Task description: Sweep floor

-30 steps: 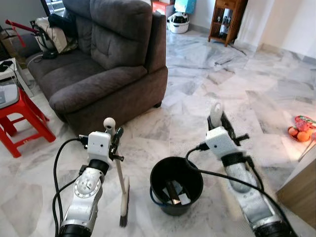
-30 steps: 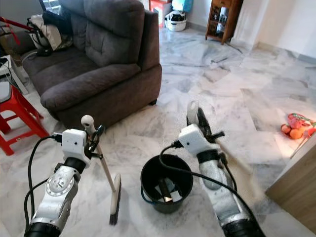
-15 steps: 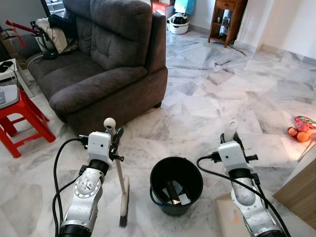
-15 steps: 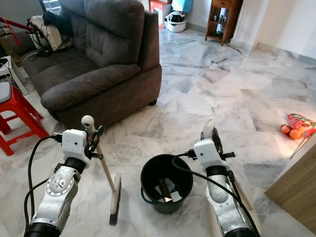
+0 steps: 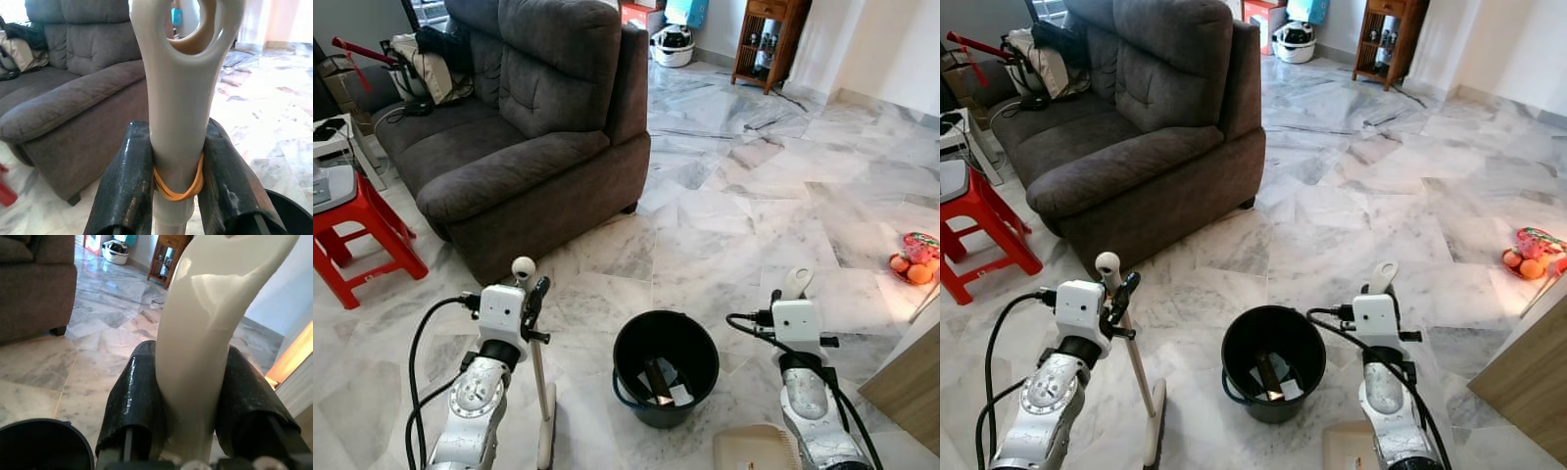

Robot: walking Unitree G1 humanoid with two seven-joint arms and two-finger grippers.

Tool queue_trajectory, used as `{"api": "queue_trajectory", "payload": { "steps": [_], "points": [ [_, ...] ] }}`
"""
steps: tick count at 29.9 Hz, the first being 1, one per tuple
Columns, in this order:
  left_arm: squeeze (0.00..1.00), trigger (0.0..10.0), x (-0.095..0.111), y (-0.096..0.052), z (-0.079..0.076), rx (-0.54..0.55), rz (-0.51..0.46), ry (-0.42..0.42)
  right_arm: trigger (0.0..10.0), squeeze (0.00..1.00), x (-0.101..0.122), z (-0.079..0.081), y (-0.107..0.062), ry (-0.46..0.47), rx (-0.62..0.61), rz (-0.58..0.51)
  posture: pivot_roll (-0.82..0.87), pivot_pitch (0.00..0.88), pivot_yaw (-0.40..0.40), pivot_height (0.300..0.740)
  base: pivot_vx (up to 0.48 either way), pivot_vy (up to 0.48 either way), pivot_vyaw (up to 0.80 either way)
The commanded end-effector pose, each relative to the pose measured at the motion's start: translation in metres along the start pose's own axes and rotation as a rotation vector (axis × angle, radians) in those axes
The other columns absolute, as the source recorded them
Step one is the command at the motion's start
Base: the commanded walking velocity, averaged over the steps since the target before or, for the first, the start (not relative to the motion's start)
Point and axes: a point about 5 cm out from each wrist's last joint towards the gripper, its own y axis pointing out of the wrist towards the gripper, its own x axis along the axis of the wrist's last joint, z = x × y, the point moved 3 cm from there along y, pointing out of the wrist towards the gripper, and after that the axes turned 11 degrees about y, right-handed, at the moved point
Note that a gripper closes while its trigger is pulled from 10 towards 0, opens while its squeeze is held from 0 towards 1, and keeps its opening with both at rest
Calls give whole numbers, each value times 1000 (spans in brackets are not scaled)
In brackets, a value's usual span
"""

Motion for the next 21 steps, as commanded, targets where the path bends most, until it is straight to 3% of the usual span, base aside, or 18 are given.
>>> {"api": "queue_trajectory", "payload": {
  "steps": [1,21],
  "points": [
    [0,10000,9,0,6,18,-43,7,10000,0,4,-2,4,30,-15,-21,77,30,54,740,0,0,0],
    [0,10000,-6,-4,-2,-1,8,-24,10000,0,-6,7,1,58,14,7,65,32,52,740,0,0,0]
  ]
}}
